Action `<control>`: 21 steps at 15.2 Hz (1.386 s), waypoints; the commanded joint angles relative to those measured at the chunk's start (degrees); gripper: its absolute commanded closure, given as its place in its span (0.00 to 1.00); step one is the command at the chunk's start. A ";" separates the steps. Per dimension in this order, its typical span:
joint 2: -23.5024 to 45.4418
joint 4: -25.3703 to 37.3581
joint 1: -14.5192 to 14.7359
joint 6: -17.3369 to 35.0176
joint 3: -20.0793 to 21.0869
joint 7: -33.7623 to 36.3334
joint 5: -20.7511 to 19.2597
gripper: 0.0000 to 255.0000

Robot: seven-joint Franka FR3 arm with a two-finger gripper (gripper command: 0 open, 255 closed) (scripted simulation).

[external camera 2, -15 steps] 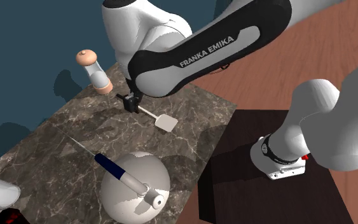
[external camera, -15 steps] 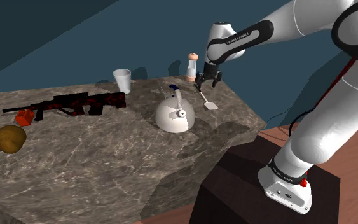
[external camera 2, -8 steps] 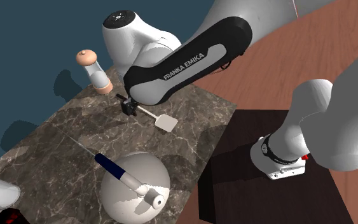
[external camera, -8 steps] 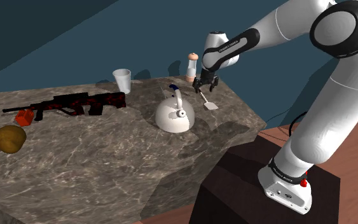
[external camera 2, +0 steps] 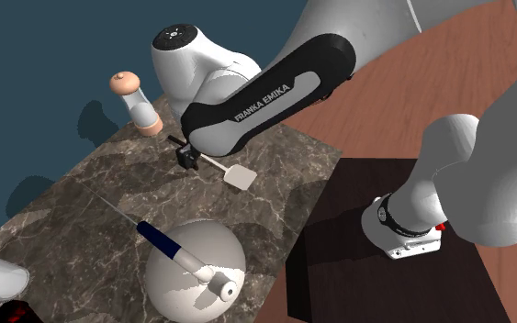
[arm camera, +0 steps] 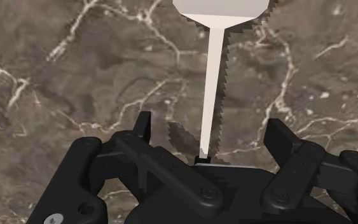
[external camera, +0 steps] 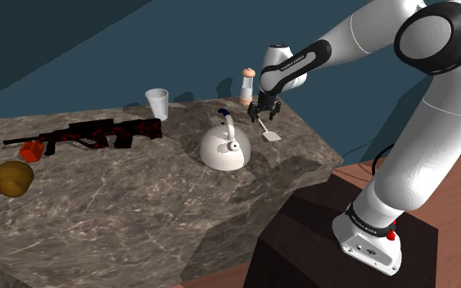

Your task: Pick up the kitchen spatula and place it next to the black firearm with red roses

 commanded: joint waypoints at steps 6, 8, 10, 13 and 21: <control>0.00 0.00 0.00 0.00 0.00 0.00 0.00 1.00; 0.00 0.00 0.00 0.00 0.00 0.00 0.00 1.00; 0.00 0.00 0.00 0.00 0.00 0.00 0.00 1.00; -0.49 0.25 0.01 -0.73 -0.01 0.06 -0.09 1.00; -3.94 2.80 0.10 -6.71 -0.02 0.40 -0.69 1.00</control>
